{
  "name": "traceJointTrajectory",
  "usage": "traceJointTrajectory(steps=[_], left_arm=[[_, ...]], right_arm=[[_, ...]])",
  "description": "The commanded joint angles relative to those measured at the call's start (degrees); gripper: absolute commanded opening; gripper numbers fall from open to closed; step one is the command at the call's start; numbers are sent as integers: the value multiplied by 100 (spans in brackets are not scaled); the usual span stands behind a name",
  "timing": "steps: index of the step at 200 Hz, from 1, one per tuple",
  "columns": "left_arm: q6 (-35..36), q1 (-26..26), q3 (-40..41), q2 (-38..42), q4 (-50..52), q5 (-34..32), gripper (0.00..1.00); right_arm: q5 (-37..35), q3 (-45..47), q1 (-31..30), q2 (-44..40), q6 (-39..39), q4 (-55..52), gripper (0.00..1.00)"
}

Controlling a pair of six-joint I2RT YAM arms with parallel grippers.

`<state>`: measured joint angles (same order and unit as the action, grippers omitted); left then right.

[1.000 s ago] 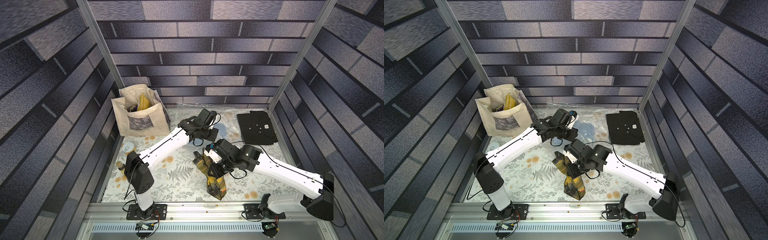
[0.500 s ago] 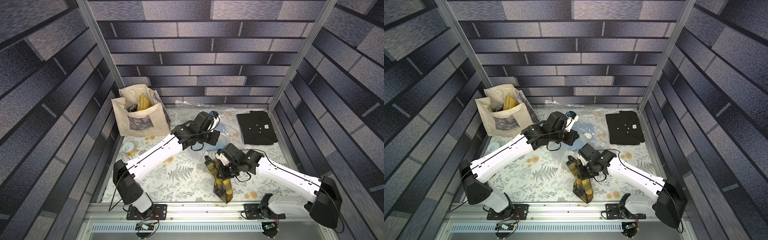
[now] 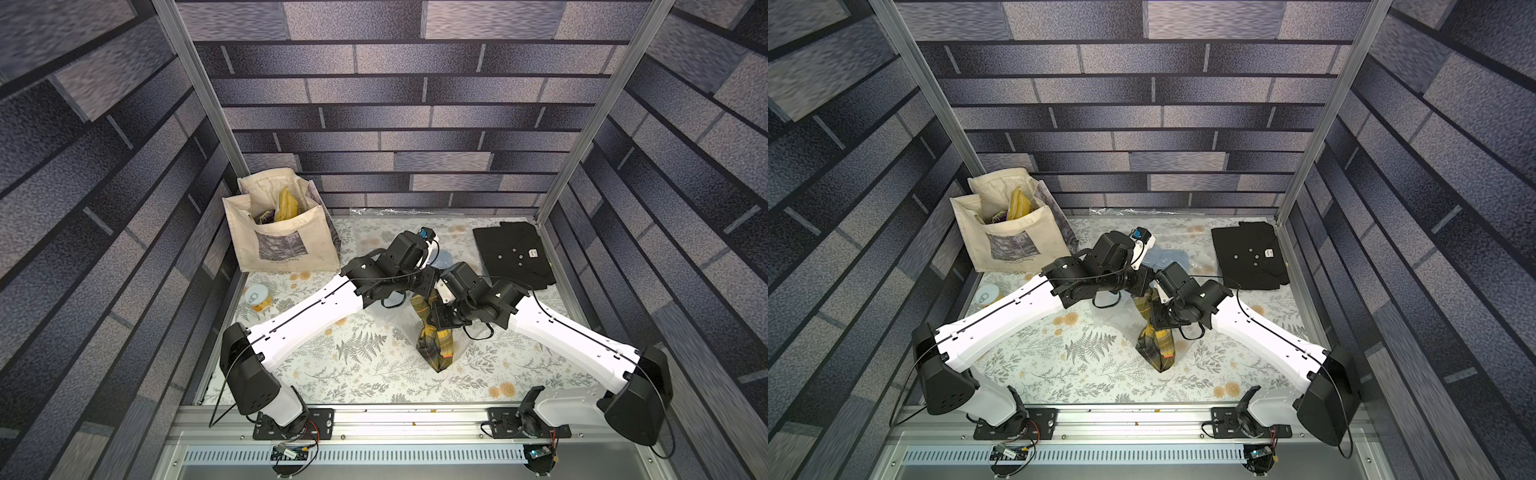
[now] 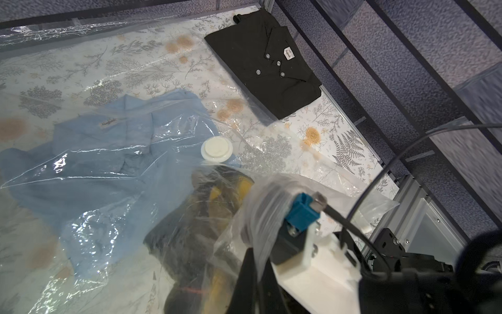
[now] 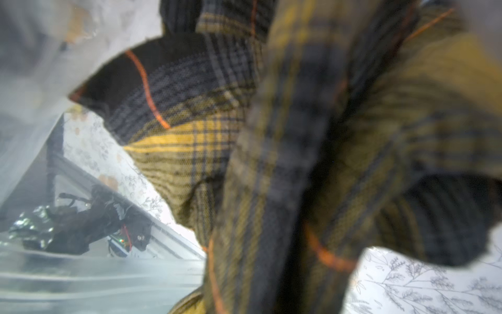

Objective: Place the folded shirt into the vacuum bag
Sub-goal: Place the shirt in the vacuum bag.

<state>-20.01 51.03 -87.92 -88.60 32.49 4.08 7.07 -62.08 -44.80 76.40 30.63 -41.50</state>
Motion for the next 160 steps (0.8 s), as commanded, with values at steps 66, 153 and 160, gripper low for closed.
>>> traceJointTrajectory(steps=[66,153,160], left_arm=[[-108,158,-45,161,-218,391,4],[-137,297,25,277,-225,331,4],[-135,297,21,296,-220,336,4]], right_arm=[[172,52,103,73,-89,623,0],[-194,-174,110,417,-669,1316,0],[-344,36,129,492,-744,1430,0]])
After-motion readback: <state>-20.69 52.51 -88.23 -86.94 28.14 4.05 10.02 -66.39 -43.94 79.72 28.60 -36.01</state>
